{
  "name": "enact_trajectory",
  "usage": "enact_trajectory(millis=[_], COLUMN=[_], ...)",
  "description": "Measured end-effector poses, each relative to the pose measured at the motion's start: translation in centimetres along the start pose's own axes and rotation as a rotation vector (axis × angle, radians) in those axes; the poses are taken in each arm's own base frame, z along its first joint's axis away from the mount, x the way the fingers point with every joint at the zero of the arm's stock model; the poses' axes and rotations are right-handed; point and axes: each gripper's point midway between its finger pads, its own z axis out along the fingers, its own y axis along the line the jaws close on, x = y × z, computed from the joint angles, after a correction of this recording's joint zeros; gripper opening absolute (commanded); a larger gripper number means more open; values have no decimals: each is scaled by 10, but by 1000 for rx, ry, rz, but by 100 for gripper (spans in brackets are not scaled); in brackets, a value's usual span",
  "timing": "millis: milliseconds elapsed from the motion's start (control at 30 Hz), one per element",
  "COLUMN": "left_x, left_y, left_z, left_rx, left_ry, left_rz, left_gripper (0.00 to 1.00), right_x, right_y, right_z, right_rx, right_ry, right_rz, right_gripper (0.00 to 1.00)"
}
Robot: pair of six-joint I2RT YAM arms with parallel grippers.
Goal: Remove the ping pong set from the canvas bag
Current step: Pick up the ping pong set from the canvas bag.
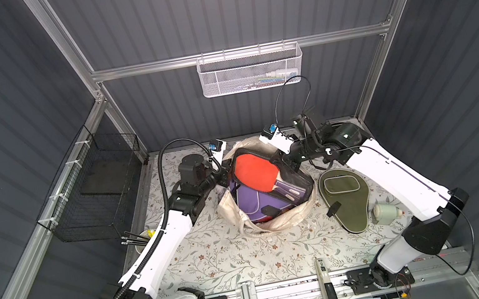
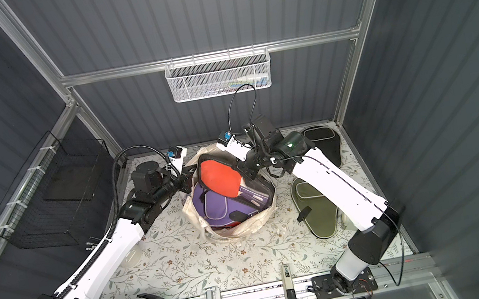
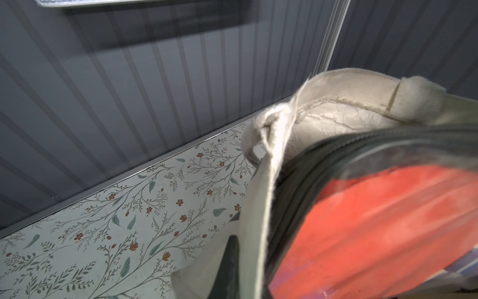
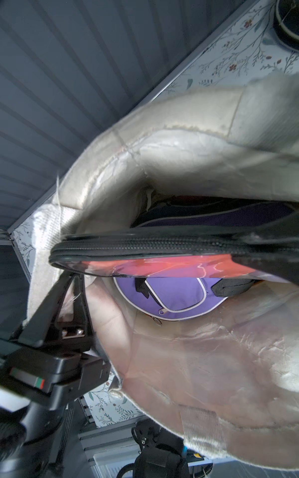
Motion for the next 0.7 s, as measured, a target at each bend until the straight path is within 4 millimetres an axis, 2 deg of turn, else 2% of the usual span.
enact_trajectory(millis=[433, 700], left_x=[2, 6], left_y=[-1, -1], left_z=[0, 3], left_rx=[2, 4], left_ry=[8, 22], left_rz=[-2, -5], left_gripper=[0, 0], right_x=[-24, -52], right_y=[-10, -19], right_z=[-27, -62], right_rx=[82, 157], right_ry=[-76, -160], right_rz=[32, 49], right_gripper=[0, 0])
